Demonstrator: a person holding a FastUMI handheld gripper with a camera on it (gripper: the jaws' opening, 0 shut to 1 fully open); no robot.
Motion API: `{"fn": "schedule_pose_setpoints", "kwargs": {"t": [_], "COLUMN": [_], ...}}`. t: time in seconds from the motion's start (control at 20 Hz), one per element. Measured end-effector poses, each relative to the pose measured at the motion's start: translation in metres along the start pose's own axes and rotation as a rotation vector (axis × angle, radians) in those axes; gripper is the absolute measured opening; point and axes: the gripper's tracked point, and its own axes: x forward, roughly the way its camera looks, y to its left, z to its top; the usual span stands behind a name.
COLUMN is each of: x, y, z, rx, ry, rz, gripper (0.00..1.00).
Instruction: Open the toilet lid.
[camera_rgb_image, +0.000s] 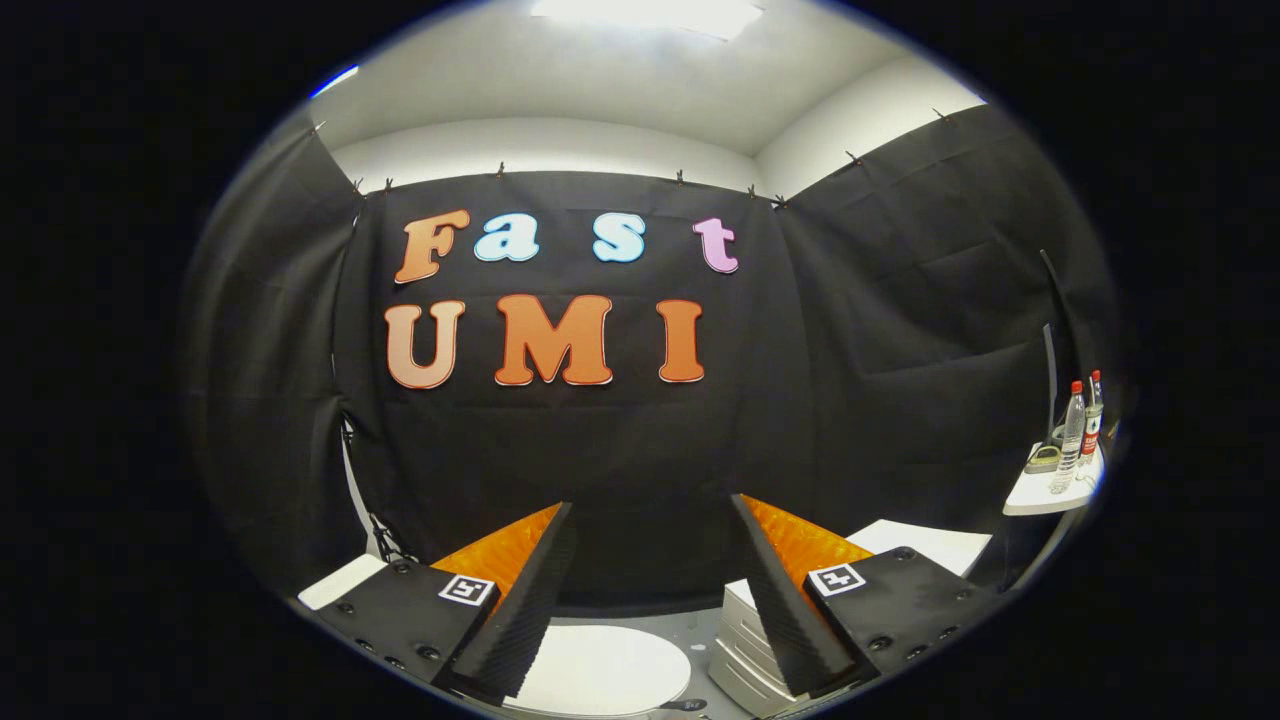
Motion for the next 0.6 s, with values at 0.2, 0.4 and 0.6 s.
{"fn": "schedule_pose_setpoints", "kwargs": {"t": [0.2,0.4,0.6], "x": [0.006,0.016,0.027], "y": [-0.009,-0.014,-0.025], "z": [-0.013,-0.051,-0.1], "rx": [-0.019,-0.016,0.079], "ry": [-0.015,0.014,0.048], "rz": [-0.013,-0.018,-0.034], "gripper": [0.98,0.98,0.98]}}
